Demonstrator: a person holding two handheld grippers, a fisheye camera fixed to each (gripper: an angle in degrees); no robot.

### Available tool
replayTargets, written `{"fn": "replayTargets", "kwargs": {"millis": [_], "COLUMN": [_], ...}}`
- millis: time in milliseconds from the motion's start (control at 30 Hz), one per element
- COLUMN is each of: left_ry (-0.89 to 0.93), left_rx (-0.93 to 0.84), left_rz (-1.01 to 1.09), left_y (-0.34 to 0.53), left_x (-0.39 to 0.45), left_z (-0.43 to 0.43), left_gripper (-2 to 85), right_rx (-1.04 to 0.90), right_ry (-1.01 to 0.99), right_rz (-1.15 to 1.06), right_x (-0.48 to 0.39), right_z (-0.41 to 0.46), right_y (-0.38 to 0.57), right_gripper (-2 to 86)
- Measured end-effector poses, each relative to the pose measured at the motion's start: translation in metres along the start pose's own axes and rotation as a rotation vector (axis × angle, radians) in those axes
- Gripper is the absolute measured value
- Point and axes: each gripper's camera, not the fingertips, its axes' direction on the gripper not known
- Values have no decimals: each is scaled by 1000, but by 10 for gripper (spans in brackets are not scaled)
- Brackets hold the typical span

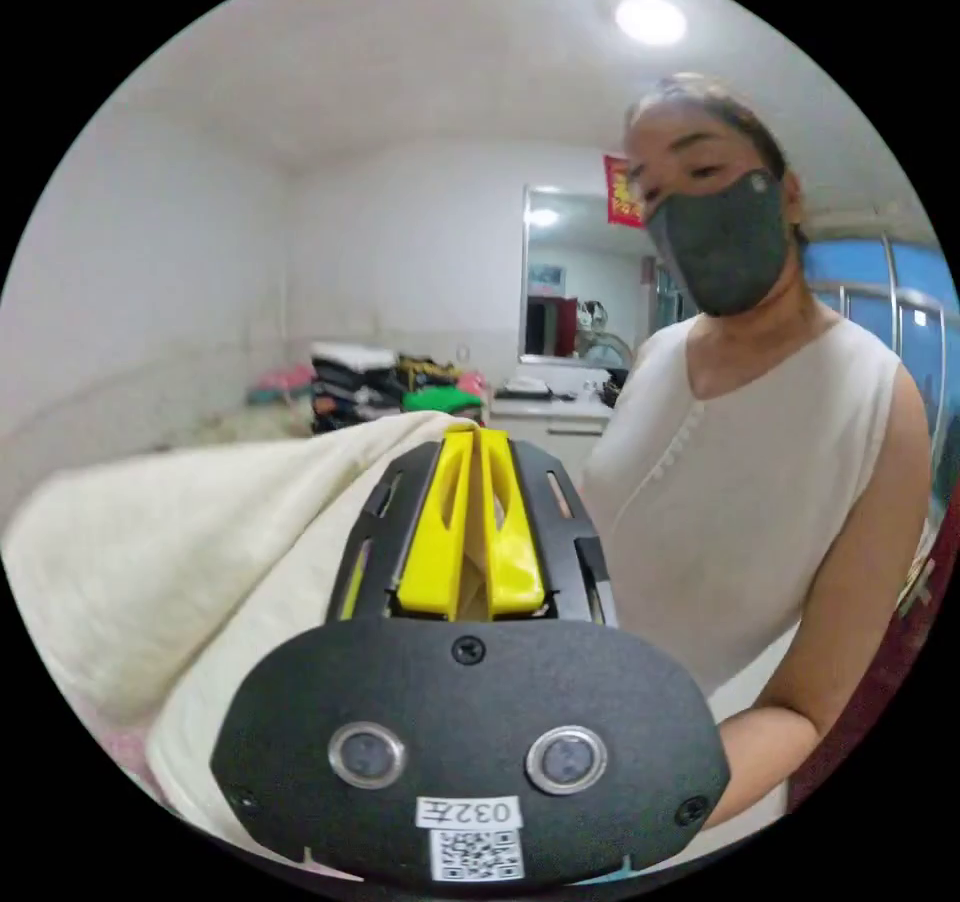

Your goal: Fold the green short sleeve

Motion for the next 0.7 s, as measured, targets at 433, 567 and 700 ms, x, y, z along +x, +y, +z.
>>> {"fn": "replayTargets", "kwargs": {"millis": [433,567,700], "left_ry": [-70,-241,-359], "left_rx": [302,215,110], "left_rz": [-1228,-1396,-1447], "left_y": [282,309,314], "left_x": [-197,-234,-267], "left_z": [111,98,88], "left_gripper": [1,42,60], "right_rx": [-23,-52,-63], "right_ry": [145,136,144], "right_rz": [115,80,53], "right_x": [129,136,126], "right_z": [-110,-73,-46], "right_y": [-47,-70,-81], "right_gripper": [-10,-10,-10]}}
